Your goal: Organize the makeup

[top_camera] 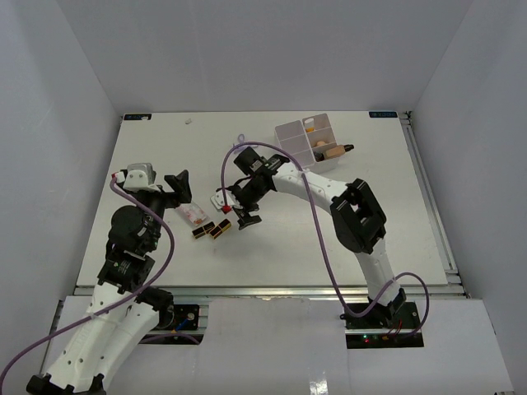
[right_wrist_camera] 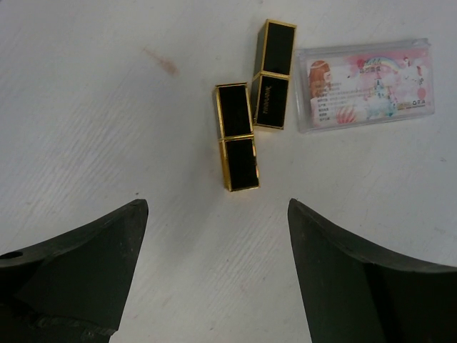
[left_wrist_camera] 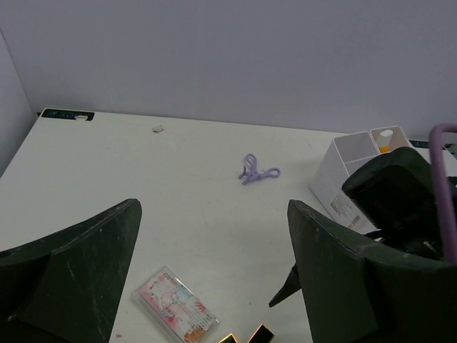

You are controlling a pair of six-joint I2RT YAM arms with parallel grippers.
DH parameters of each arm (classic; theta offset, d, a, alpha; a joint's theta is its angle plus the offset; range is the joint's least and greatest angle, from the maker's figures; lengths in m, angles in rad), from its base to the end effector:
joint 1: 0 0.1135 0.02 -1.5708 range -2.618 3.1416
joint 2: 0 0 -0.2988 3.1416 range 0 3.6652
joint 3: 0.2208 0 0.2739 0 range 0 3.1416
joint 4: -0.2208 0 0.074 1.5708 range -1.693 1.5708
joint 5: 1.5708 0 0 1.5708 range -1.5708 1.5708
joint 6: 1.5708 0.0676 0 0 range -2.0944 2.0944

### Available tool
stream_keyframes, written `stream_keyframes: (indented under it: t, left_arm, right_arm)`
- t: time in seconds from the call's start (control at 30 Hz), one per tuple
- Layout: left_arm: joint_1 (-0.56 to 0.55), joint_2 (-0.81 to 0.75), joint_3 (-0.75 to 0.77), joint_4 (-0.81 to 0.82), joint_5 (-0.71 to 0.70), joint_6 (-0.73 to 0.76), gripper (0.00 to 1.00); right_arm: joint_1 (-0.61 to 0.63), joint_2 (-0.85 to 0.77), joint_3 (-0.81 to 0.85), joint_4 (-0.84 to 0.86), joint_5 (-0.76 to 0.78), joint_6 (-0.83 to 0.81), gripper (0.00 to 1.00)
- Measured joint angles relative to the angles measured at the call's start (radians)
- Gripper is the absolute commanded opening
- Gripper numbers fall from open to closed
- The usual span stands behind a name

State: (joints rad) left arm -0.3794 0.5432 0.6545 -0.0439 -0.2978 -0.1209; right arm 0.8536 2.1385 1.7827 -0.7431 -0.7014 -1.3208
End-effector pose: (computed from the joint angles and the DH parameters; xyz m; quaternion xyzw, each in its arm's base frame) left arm 0.1573 -0.0414 0.3666 -0.0204 0.6837 -0.0807 0.7250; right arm 0.3018 0.4124 0.2167 -0.8457 0.3535 0.2741 0.2909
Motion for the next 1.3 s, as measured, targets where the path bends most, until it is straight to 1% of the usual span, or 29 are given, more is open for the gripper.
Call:
stream_keyframes:
  t: [0.17, 0.33, 0.47, 0.6, 0.73, 0.83, 0.97, 1.07, 1.17, 1.3]
  left_arm:
    - [0.0, 0.012, 0.0, 0.014, 0.003, 0.0, 0.94]
    - [0.0, 0.022, -0.003, 0.014, 0.017, 0.0, 0.93]
    - [0.0, 0.017, -0.004, 0.014, 0.02, 0.0, 0.93]
    - [0.0, 0.013, -0.004, 0.015, 0.022, 0.001, 0.93]
    - [0.0, 0.013, -0.005, 0.015, 0.022, 0.001, 0.92]
    - [0.0, 0.013, -0.005, 0.015, 0.022, 0.001, 0.92]
    - [0.0, 0.013, -0.008, 0.02, 0.022, 0.005, 0.91]
    - [0.0, 0.013, -0.01, 0.022, 0.021, 0.007, 0.9]
    - [0.0, 0.014, -0.012, 0.022, 0.021, 0.008, 0.89]
    - [0.0, 0.019, -0.014, 0.022, 0.031, 0.009, 0.88]
  right_arm:
    - [0.006, 0.099, 0.086, 0.032, 0.025, 0.055, 0.79]
    - [0.008, 0.146, 0.088, 0.044, 0.037, 0.1, 0.75]
    - [0.019, 0.16, 0.088, 0.048, 0.041, 0.122, 0.69]
    - [0.03, 0.162, 0.088, 0.062, 0.038, 0.147, 0.6]
    - [0.04, 0.175, 0.089, 0.069, 0.033, 0.165, 0.46]
    - [0.045, 0.186, 0.089, 0.07, 0.033, 0.169, 0.39]
    - [0.046, 0.189, 0.086, 0.072, 0.034, 0.172, 0.25]
    - [0.046, 0.187, 0.081, 0.076, 0.033, 0.168, 0.17]
    - [0.045, 0.154, 0.026, 0.101, 0.04, 0.159, 0.13]
    - [0.032, 0.033, -0.133, 0.085, 0.058, 0.13, 0.1]
